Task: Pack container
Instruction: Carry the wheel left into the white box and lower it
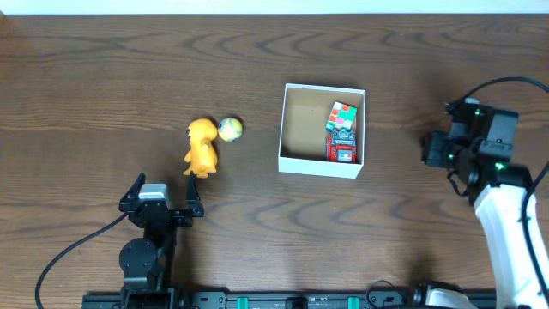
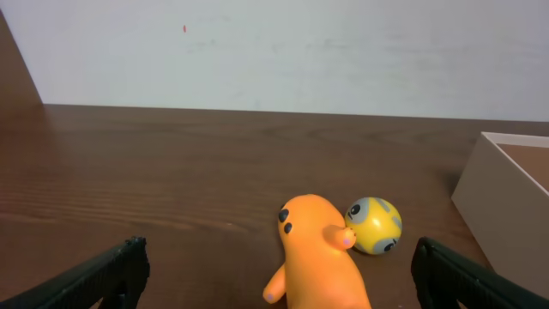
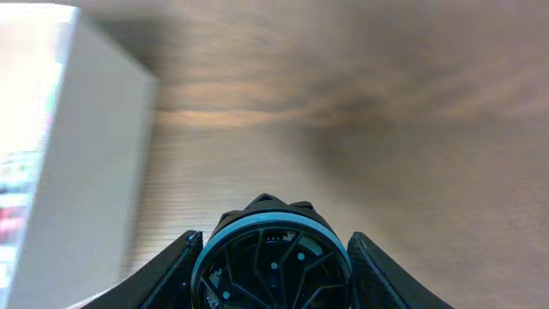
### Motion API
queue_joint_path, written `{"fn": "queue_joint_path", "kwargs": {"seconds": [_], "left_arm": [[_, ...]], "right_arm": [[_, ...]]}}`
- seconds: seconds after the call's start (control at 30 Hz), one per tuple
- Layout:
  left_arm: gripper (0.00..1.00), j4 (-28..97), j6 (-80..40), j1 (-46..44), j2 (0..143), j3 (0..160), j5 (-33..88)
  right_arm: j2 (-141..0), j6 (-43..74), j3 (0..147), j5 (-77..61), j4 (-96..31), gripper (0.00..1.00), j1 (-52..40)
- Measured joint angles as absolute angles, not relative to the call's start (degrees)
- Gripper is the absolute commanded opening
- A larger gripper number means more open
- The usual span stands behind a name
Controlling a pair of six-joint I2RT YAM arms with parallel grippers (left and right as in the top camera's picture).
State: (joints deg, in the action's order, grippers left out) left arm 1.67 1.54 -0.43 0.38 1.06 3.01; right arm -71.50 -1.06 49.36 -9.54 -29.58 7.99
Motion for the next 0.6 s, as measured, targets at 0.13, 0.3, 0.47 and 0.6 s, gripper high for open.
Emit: {"fn": "queue_joint_path", "kwargs": {"seconds": [0.13, 0.3, 0.47, 0.6], "left_arm": [[0.98, 1.7, 1.5, -0.4, 0.4, 1.1, 3.0], [0.98, 1.7, 1.5, -0.4, 0.4, 1.1, 3.0], [0.98, 1.7, 1.5, -0.4, 0.4, 1.1, 3.0], [0.98, 1.7, 1.5, -0.4, 0.4, 1.1, 3.0]], "right_arm": [[-68.4, -1.2, 50.3, -11.2, -28.7, 0.44, 1.0], [-66.6, -1.5, 52.9, -12.1, -25.2, 0.44, -7.8], [-66.5, -2.0, 53.7, -12.0, -18.6, 0.45, -14.5], [-67.8, -3.9, 53.8, -12.0, -13.3, 0.44, -18.0]]}}
